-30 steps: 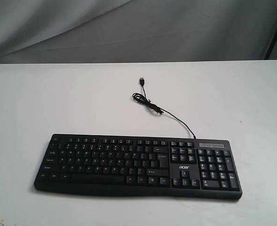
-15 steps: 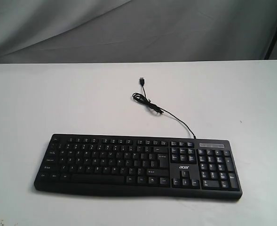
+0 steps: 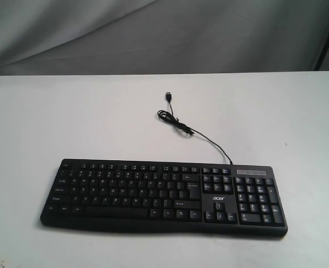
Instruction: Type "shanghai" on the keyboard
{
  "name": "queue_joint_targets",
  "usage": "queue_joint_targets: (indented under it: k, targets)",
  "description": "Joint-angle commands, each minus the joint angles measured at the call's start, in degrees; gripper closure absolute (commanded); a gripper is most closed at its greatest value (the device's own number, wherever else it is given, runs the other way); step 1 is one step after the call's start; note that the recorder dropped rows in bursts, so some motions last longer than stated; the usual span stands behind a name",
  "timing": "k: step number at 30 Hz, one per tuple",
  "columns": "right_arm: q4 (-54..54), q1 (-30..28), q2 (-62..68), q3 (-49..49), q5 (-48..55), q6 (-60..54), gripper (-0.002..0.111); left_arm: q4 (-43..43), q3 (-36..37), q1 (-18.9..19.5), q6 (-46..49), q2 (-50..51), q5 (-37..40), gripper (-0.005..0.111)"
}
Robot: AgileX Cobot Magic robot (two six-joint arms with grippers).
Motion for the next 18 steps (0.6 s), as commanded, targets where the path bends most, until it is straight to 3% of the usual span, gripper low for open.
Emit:
queue_joint_targets:
  k: [1, 4, 6, 11, 14, 18]
  targets:
    - [-13.3, 0.3, 14.2, -12.2, 22.1, -6.1, 0.108, 0.0, 0.1, -0.4, -0.2, -0.1, -0.3, 0.107]
    - [-11.1, 1.2, 22.3, -18.6, 38.4, -10.6, 0.108, 0.0, 0.1, -0.4, -0.2, -0.1, -0.3, 0.107]
    - [-1.0, 1.2, 28.0, -23.0, 46.8, -18.3, 0.108, 0.0, 0.1, -0.4, -0.2, -0.1, -0.3, 0.107]
    - [47.0, 1.5, 40.8, -29.5, 58.3, -63.4, 0.108, 0.0, 0.1, -0.4, -0.2, -0.1, -0.3, 0.107]
    - [68.3, 4.4, 47.9, -30.3, 66.4, -80.3, 0.108, 0.0, 0.1, -0.4, -0.2, -0.1, -0.3, 0.107]
    - [68.9, 12.8, 54.0, -30.3, 64.1, -82.2, 0.108, 0.0, 0.1, -0.4, -0.2, -0.1, -0.3, 0.107]
